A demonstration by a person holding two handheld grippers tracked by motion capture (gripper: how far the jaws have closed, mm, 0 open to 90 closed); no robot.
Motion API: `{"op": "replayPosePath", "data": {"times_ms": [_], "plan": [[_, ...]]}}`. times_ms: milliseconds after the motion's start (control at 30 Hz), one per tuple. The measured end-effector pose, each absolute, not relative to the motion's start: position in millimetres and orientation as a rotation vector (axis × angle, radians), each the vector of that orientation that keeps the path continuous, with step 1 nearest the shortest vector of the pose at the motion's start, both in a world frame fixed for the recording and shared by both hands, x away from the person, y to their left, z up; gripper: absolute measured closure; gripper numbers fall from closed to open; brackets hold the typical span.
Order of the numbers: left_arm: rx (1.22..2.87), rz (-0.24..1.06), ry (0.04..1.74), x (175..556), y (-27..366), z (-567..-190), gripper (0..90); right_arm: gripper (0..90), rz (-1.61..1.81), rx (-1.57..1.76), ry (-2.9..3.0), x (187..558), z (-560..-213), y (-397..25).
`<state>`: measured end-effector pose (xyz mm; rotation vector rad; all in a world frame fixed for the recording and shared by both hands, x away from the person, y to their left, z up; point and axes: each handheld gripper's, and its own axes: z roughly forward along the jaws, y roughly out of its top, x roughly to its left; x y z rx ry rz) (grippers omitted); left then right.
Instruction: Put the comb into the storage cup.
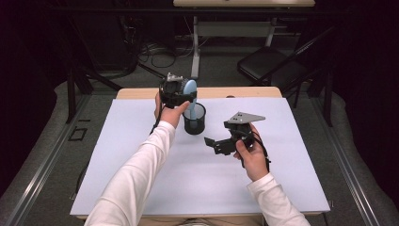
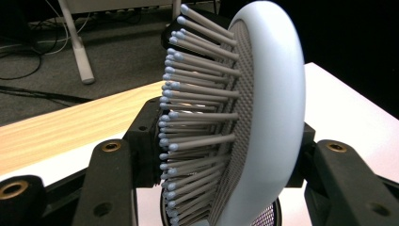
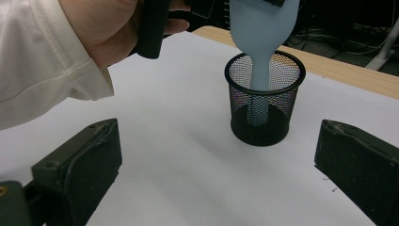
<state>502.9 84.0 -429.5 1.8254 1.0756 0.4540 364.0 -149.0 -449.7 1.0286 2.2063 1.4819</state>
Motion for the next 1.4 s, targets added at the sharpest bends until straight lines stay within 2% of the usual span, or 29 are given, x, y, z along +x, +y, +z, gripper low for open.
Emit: {"op": "replayPosePath", "data": {"times_ms": [567, 1400], "plan": [[1.819, 0.450, 1.076, 502.7, 83.7, -430.2, 46.7, 0.6, 1.482, 1.028, 2.206, 364.1, -449.6, -149.1], [1.803, 0.377, 1.077, 500.4, 79.7, -431.9, 42.1, 0.6, 1.484, 1.029, 2.206, 364.3, -449.6, -149.3]]}}
